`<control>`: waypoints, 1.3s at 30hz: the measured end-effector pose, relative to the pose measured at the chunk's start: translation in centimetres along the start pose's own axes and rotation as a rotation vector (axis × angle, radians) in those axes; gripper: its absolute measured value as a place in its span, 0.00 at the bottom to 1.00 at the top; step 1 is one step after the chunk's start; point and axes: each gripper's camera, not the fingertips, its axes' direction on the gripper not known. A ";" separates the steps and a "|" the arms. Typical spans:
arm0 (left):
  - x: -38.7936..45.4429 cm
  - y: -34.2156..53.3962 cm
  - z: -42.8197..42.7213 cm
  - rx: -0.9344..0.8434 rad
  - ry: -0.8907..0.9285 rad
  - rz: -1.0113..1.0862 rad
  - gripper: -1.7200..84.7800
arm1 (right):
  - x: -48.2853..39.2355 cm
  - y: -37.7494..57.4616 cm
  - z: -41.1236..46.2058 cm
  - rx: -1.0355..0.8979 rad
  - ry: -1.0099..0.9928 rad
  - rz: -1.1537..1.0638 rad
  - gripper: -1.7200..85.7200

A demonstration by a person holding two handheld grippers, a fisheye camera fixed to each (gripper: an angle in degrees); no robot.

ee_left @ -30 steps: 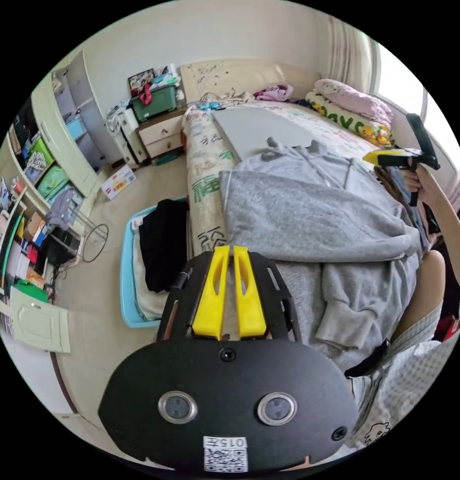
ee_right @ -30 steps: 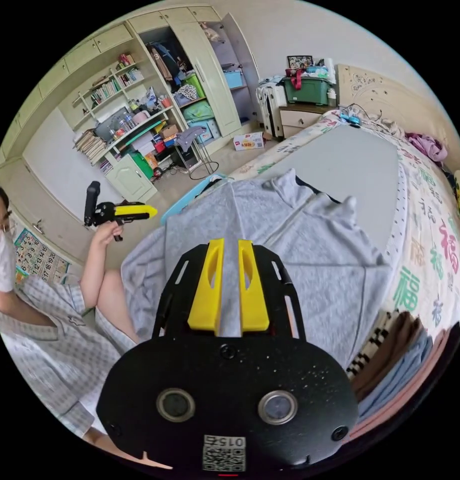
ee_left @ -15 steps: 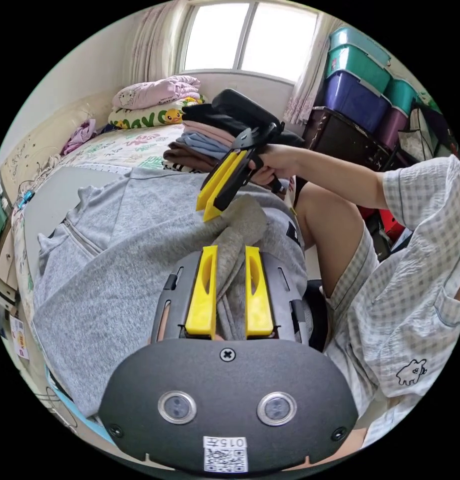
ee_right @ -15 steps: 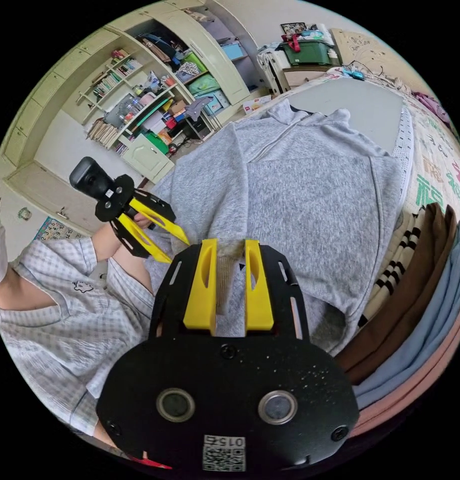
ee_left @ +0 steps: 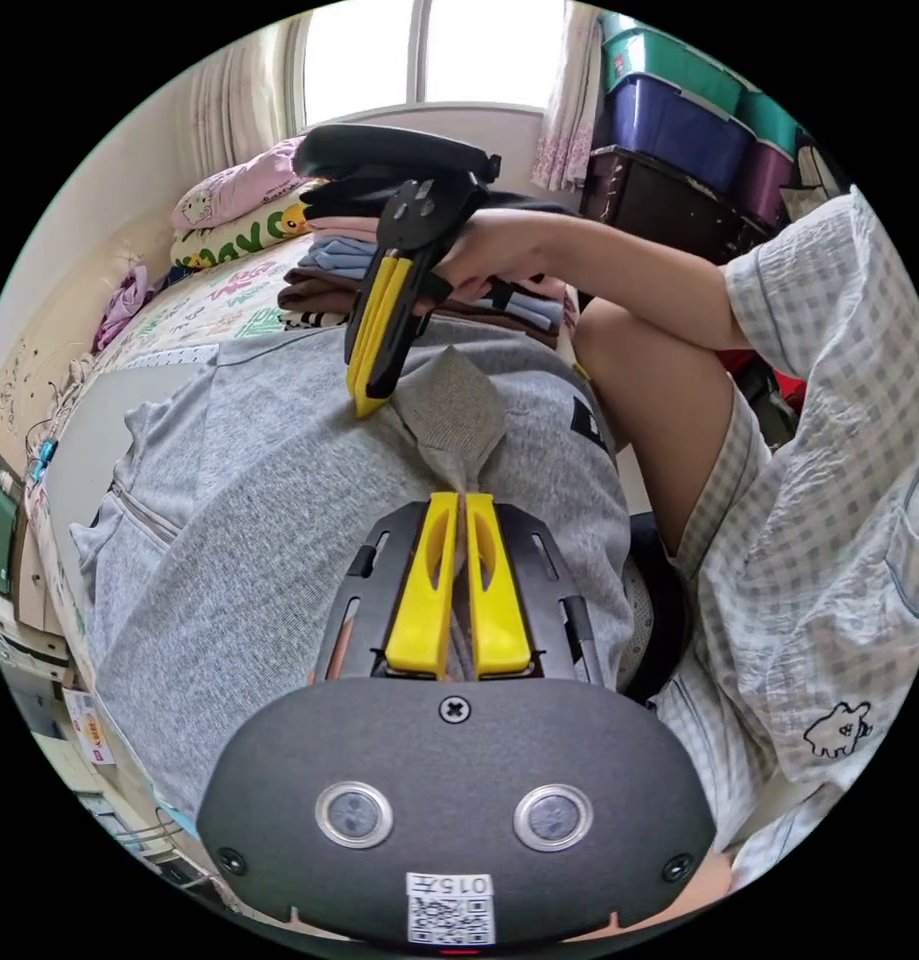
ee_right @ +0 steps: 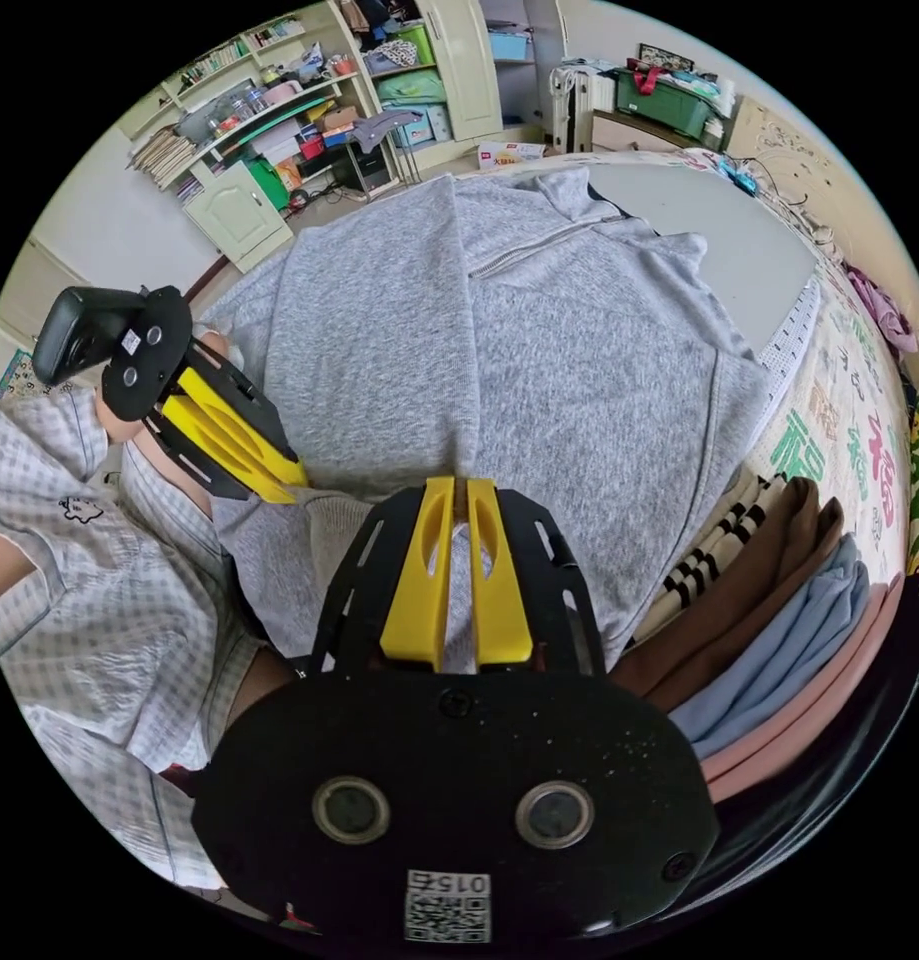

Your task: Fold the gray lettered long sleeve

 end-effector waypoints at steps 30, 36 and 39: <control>-39.3 2.9 -1.7 -0.050 -0.105 -0.735 0.17 | 17.5 -17.9 6.0 0.195 0.047 0.166 0.16; -37.7 1.5 -1.7 -0.103 -0.150 -0.681 0.09 | 14.8 -17.7 8.8 0.131 0.162 0.089 0.07; -36.0 1.3 -3.6 -0.064 -0.179 -0.700 0.05 | 12.2 -16.0 7.2 0.183 0.198 0.092 0.02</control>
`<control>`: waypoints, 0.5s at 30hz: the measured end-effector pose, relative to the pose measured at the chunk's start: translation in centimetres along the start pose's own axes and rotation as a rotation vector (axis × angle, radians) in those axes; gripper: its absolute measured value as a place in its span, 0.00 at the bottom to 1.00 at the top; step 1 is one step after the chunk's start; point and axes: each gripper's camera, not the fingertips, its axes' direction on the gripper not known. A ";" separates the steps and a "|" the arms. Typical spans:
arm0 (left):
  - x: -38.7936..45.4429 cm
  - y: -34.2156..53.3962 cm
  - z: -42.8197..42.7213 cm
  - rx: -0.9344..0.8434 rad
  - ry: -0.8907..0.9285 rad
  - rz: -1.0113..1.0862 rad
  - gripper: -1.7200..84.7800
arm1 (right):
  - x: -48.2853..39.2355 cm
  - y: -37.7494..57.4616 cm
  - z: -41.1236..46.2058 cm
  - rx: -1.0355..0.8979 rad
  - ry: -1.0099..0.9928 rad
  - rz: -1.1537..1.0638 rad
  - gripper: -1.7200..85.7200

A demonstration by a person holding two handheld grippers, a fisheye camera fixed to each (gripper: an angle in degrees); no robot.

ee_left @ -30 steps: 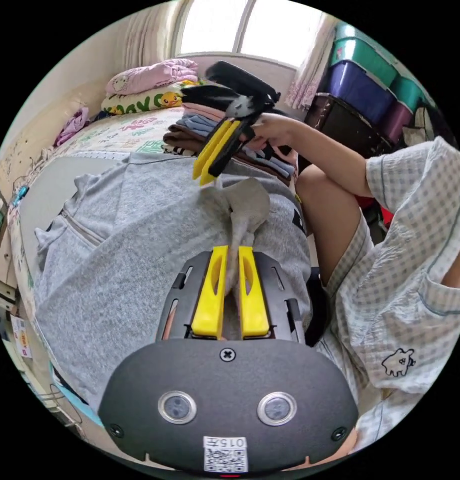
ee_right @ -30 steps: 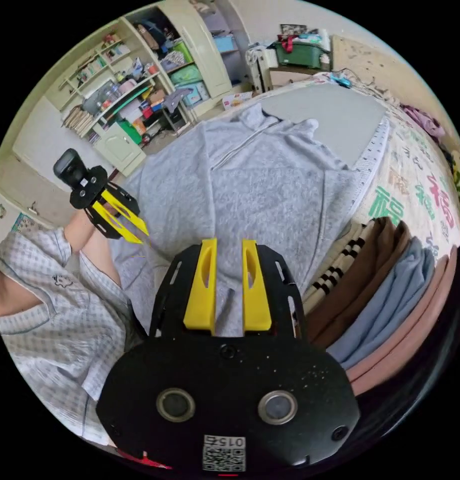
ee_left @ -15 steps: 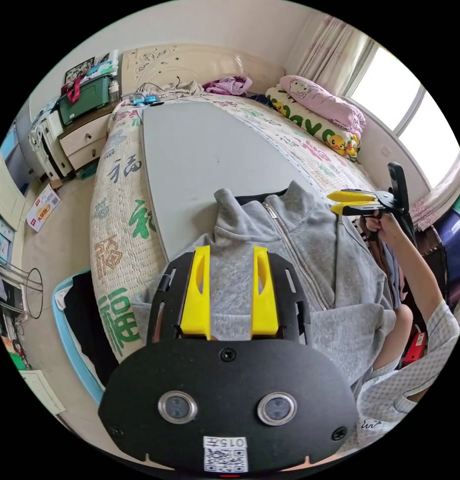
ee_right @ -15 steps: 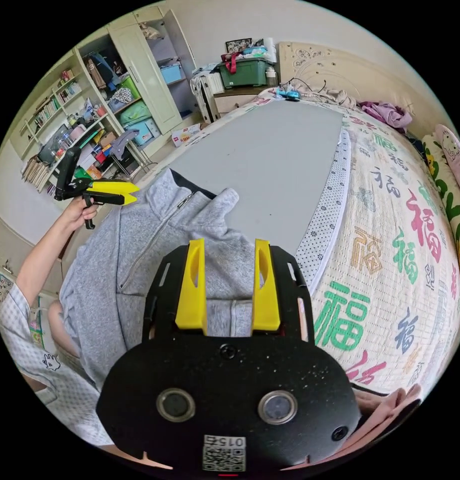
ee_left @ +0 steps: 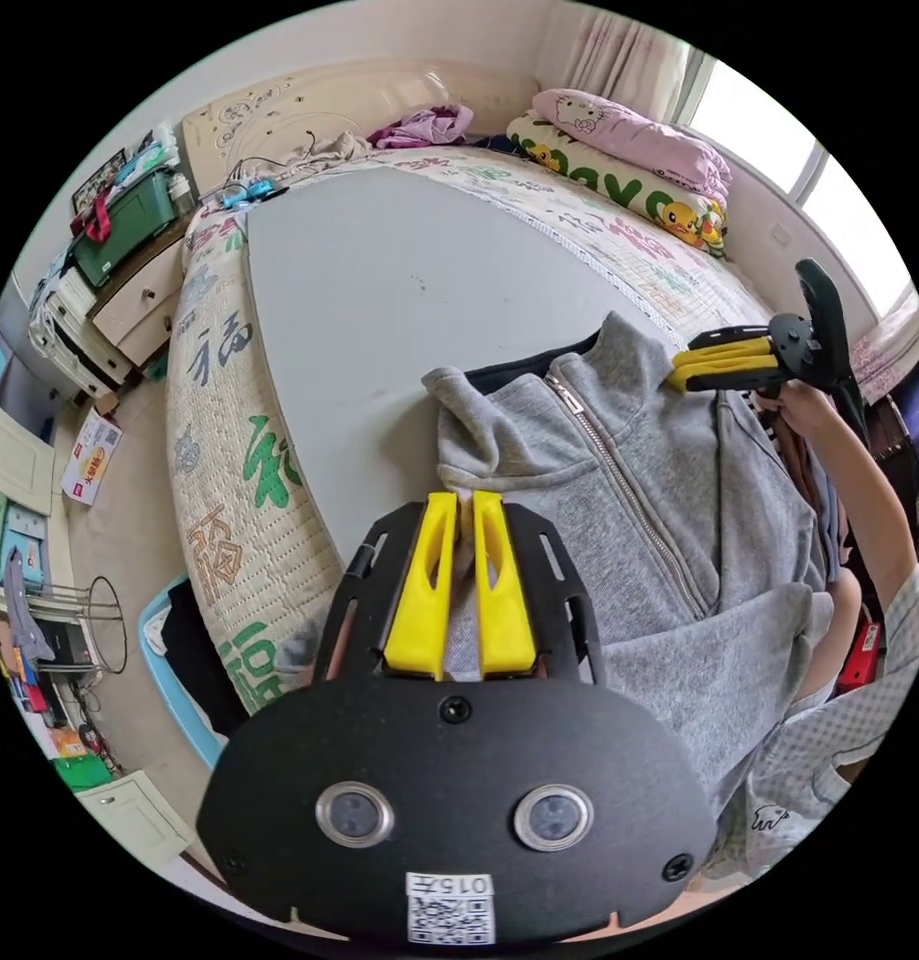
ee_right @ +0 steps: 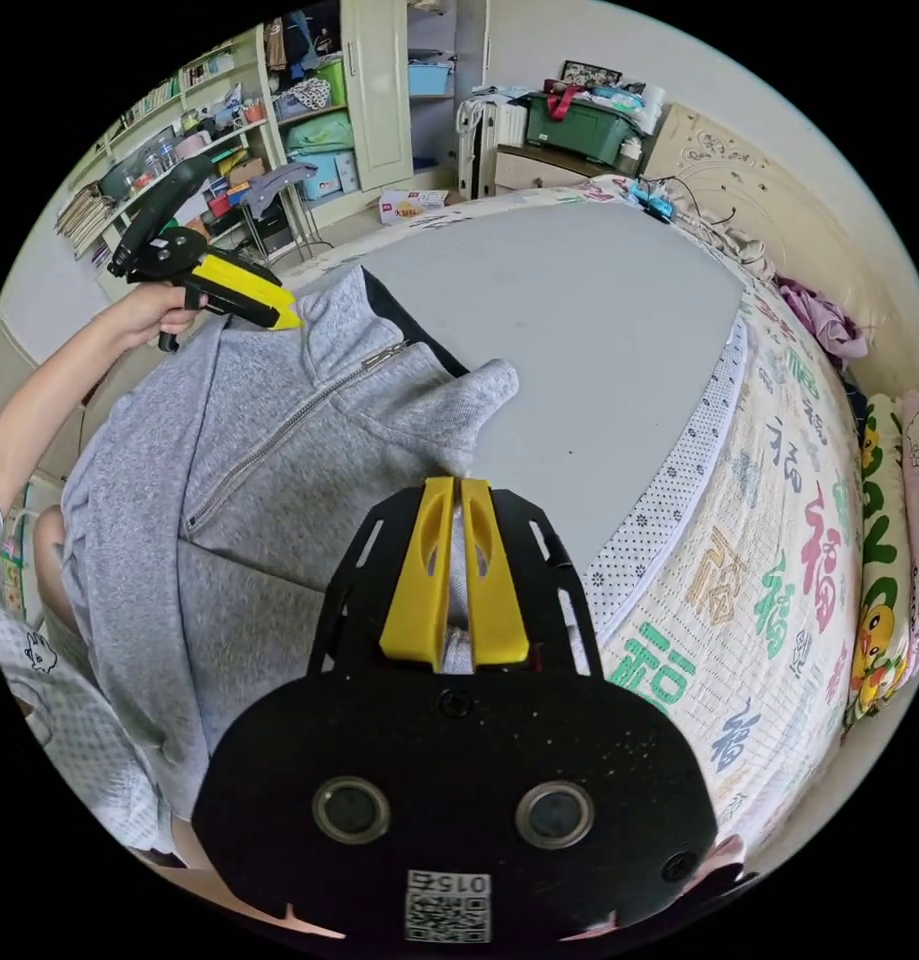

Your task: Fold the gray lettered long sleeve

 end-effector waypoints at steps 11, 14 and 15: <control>12.8 20.8 -21.2 0.384 0.096 0.187 0.03 | -17.2 20.9 -24.3 0.359 -0.027 -0.148 0.01; 18.3 30.5 -22.7 0.399 0.131 0.190 0.03 | -24.9 30.0 -26.1 0.368 -0.088 -0.149 0.01; 20.0 33.8 -21.9 0.371 0.135 0.158 0.03 | -27.3 32.9 -25.0 0.329 -0.131 -0.122 0.01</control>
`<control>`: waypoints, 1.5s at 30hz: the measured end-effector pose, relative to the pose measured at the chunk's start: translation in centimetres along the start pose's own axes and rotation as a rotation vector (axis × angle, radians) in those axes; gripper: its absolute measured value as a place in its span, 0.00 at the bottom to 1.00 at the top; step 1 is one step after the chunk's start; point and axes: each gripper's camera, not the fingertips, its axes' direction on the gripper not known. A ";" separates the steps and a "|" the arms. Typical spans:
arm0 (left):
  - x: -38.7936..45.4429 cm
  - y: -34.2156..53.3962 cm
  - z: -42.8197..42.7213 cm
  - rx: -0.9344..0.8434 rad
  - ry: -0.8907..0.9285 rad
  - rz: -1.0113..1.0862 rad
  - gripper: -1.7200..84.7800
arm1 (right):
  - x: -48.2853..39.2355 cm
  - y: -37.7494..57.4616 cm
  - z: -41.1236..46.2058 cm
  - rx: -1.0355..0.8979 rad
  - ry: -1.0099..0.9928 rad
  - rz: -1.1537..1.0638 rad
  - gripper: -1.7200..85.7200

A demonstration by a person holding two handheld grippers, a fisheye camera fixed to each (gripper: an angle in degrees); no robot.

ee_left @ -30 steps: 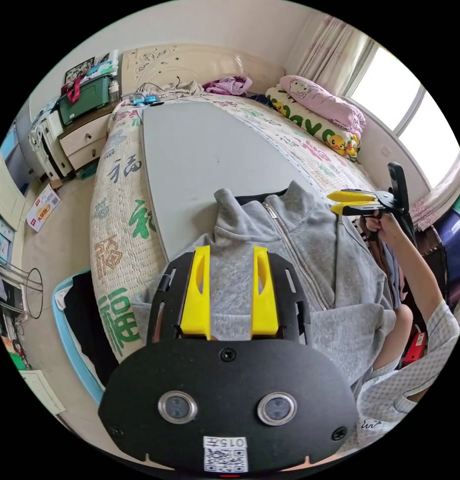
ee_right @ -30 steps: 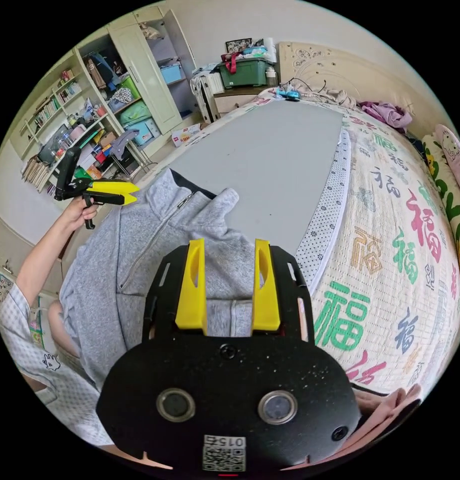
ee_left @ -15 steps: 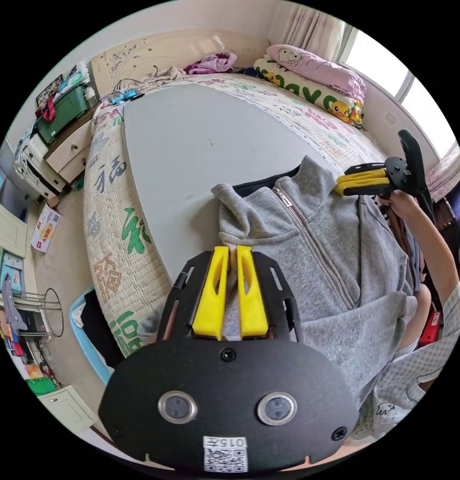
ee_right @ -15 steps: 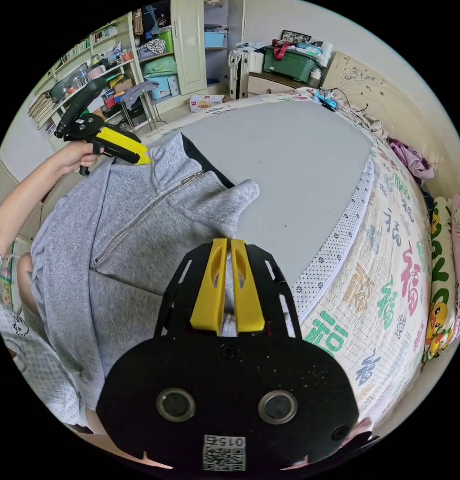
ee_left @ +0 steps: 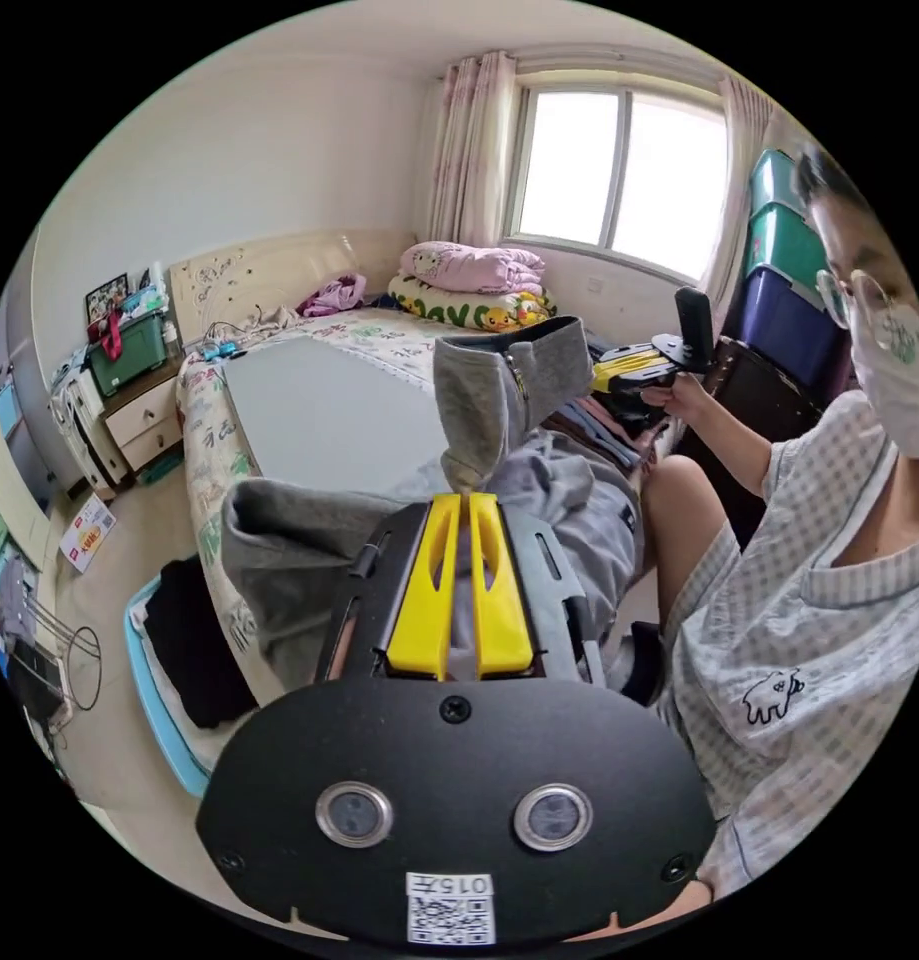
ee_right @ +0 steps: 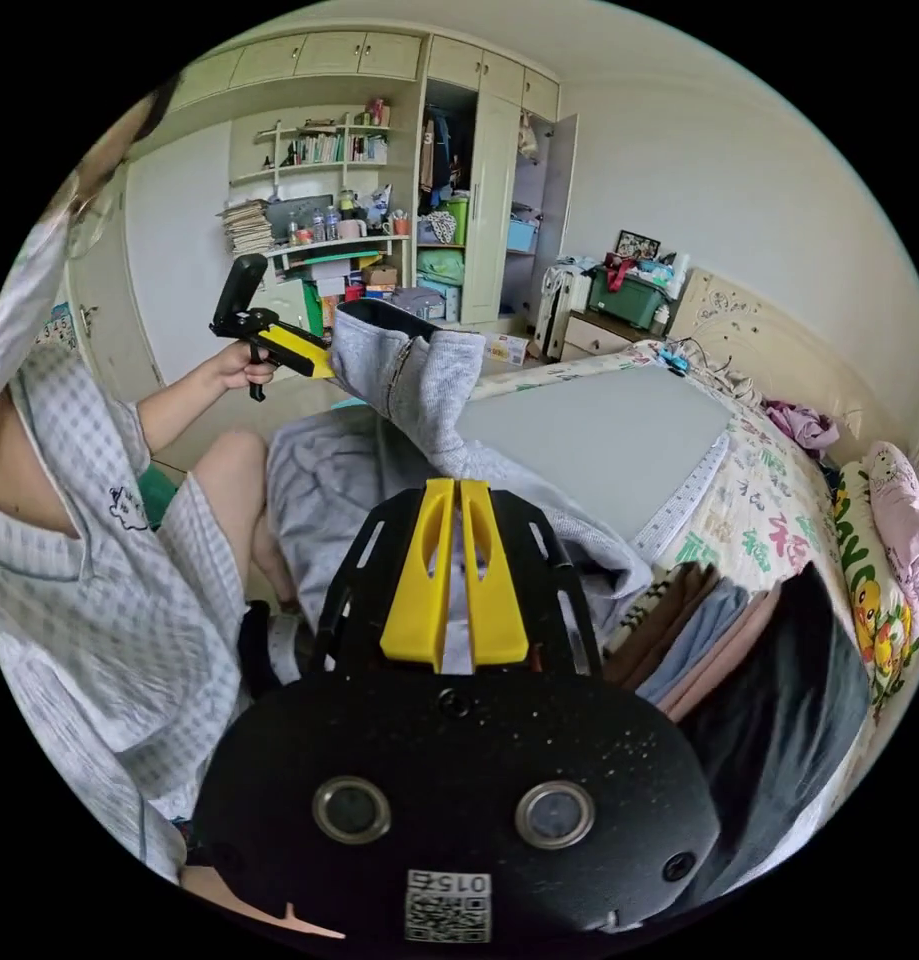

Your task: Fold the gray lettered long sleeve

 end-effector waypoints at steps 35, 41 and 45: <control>-24.4 6.3 1.1 -0.073 0.027 -0.787 0.17 | 42.2 -8.4 11.4 -0.163 -0.047 0.770 0.17; -20.7 4.0 -3.5 0.023 -0.019 -0.620 0.08 | 41.7 -6.8 7.6 0.001 -0.036 0.681 0.09; -18.3 2.5 -9.2 0.177 -0.008 -0.554 0.05 | 42.6 -7.0 4.4 0.097 0.037 0.610 0.09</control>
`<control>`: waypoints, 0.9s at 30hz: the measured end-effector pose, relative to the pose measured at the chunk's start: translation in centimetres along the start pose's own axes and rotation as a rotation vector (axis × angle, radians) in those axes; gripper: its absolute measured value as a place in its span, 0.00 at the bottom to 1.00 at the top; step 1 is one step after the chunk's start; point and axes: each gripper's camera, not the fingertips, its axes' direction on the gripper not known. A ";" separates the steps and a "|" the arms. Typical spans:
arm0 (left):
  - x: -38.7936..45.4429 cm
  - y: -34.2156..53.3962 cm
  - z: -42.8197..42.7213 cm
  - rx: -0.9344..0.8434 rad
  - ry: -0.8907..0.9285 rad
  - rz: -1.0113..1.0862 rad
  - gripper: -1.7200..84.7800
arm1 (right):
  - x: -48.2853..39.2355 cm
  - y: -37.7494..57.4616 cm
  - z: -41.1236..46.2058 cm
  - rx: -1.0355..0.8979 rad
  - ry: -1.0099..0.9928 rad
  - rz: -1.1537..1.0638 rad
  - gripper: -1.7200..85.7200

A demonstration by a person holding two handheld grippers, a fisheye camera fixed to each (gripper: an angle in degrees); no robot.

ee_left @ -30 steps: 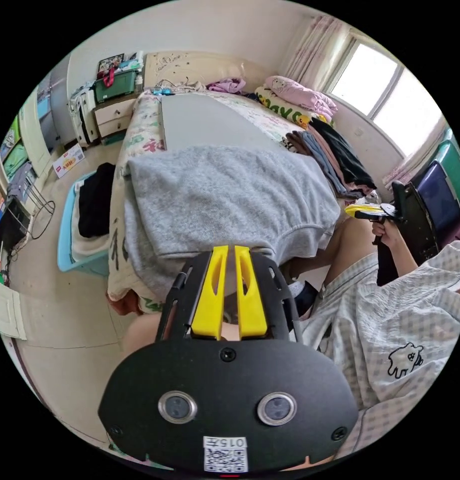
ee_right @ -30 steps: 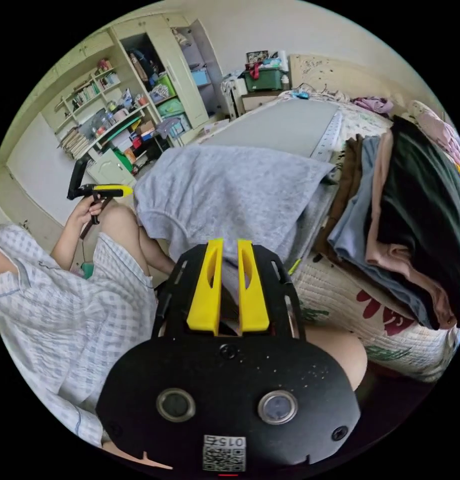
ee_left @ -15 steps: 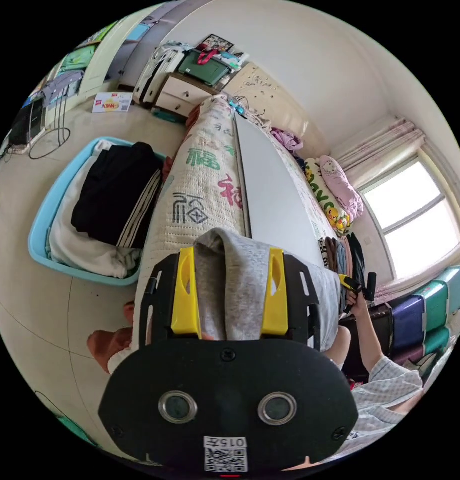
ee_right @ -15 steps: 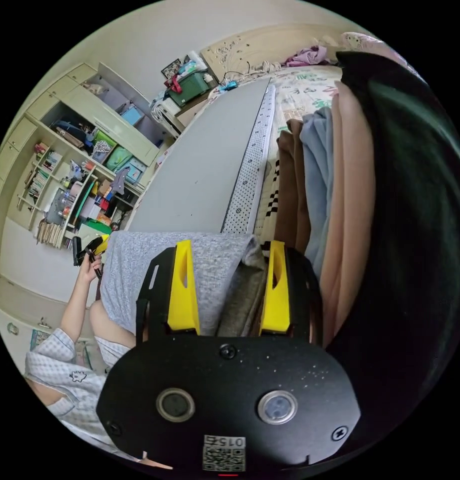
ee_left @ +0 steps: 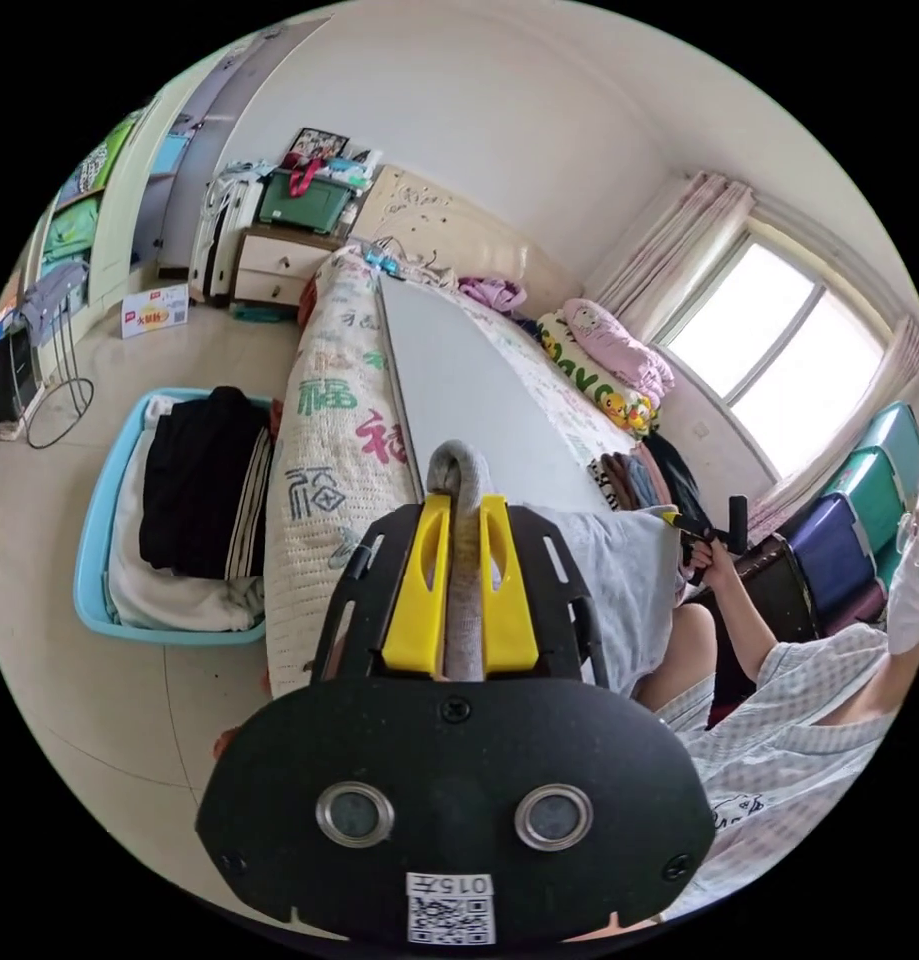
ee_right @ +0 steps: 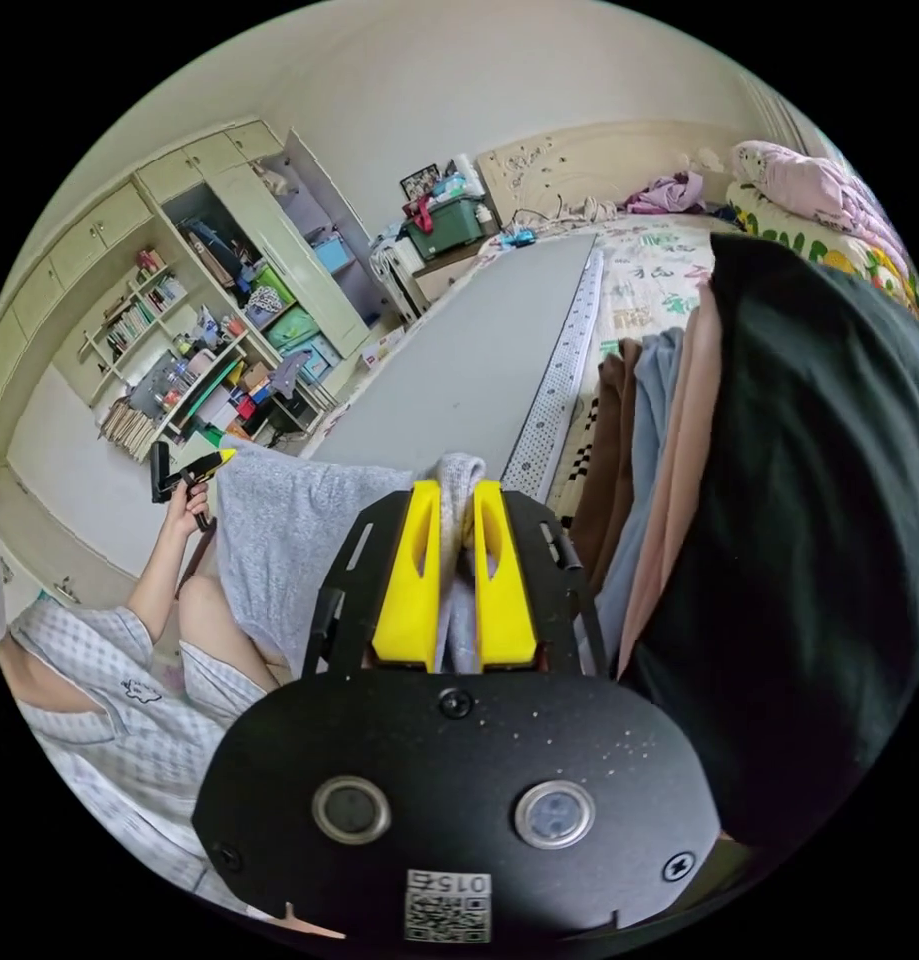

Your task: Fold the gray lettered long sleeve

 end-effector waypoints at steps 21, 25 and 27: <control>-8.2 -7.2 4.2 0.011 -0.081 -0.233 0.13 | 21.4 -5.9 17.7 -0.047 0.139 -0.109 0.10; -9.4 -6.1 4.5 -0.011 -0.096 -0.261 0.13 | 12.8 2.5 22.3 -0.080 -0.020 -0.452 0.11; -10.0 -7.2 5.9 -0.089 -0.032 -0.256 0.14 | 9.5 5.7 25.6 -0.122 -0.097 -0.537 0.12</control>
